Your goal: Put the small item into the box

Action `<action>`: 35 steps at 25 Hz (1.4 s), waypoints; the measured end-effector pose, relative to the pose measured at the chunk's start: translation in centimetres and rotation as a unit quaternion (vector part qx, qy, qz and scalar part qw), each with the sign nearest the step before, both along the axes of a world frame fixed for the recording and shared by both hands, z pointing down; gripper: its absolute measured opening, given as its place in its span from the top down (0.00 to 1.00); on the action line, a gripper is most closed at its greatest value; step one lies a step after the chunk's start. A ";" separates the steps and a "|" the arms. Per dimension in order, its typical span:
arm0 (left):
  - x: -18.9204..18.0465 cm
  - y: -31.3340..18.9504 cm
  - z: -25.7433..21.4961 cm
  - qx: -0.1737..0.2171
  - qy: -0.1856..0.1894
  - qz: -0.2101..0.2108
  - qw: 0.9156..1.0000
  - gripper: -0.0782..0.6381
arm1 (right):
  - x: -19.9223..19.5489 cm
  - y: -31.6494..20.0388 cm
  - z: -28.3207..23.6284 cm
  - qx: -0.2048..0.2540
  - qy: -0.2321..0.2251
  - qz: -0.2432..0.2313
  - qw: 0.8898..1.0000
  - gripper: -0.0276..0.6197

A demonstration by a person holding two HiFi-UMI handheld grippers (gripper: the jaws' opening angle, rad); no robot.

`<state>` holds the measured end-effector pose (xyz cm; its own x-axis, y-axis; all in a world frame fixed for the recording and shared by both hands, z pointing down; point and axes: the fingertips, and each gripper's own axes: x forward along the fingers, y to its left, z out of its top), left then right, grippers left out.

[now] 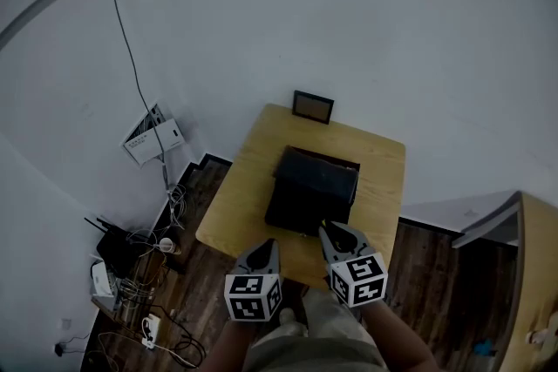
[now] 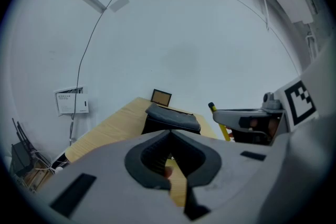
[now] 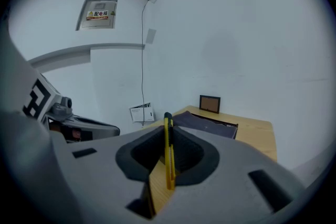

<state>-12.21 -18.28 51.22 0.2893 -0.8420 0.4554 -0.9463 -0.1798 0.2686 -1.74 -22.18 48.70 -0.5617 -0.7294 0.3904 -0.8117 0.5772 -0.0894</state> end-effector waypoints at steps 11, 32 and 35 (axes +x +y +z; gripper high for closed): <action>-0.4 -4.3 3.4 -0.038 0.008 -0.021 0.999 0.89 | -1.1 -6.1 5.5 -0.040 0.042 -0.029 0.998 0.90; -0.8 -7.3 8.1 -0.090 0.027 -0.039 0.995 0.89 | -2.7 -10.2 15.8 -0.130 0.130 -0.058 0.981 0.89; -0.8 -7.4 8.4 -0.093 0.029 -0.041 0.994 0.89 | -3.3 -10.3 16.3 -0.143 0.135 -0.061 0.978 0.89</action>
<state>-13.03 -25.67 59.59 0.2531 -0.7668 0.5899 -0.9376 -0.0442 0.3450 -5.06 -32.47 65.02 -0.4858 -0.5016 0.7158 -0.7542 0.6545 -0.0532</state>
